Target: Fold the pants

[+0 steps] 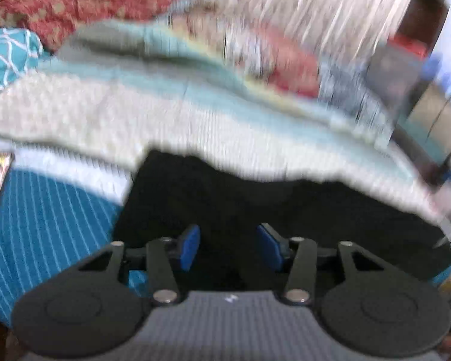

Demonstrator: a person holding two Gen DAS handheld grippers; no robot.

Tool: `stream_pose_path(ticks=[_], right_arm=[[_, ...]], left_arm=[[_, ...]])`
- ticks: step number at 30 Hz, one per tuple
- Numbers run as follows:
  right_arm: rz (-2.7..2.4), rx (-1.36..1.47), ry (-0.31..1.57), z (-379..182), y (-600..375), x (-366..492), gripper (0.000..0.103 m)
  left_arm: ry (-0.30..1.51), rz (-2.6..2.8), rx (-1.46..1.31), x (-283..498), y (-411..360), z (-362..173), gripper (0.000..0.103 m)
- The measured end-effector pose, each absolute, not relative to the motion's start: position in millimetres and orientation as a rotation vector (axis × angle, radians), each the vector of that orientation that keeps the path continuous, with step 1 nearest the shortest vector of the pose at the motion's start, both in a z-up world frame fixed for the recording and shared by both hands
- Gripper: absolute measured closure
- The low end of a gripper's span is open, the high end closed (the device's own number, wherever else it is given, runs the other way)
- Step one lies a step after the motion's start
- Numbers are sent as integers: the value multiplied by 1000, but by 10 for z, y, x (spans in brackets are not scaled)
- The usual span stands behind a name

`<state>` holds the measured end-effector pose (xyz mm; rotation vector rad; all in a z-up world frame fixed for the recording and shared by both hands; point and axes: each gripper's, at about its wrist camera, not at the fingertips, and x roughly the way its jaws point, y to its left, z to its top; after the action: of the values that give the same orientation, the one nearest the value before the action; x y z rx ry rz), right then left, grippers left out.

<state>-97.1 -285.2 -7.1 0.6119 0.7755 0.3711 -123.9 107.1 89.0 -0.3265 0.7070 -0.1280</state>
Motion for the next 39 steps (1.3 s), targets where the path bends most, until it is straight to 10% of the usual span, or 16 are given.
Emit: stream_pose_path(ticks=[4, 13, 18, 22, 24, 31, 39], right_arm=[[339, 524, 770, 74, -2724, -988, 4], [892, -137, 566, 579, -1058, -1061, 5], [936, -349, 596, 263, -194, -779, 3], [806, -260, 704, 177, -56, -379, 69], [738, -251, 613, 383, -47, -380, 77], [718, -233, 527, 490, 261, -287, 74], [737, -295, 652, 177, 387, -288, 33]], left_arm=[[686, -74, -380, -973, 1509, 866, 14], [928, -257, -566, -63, 1895, 231, 11], [959, -252, -373, 91, 1531, 134, 74], [904, -291, -463, 113, 1712, 403, 88], [822, -334, -509, 92, 1859, 689, 89], [814, -244, -447, 318, 2059, 779, 87], [891, -107, -518, 283, 2204, 74, 50]])
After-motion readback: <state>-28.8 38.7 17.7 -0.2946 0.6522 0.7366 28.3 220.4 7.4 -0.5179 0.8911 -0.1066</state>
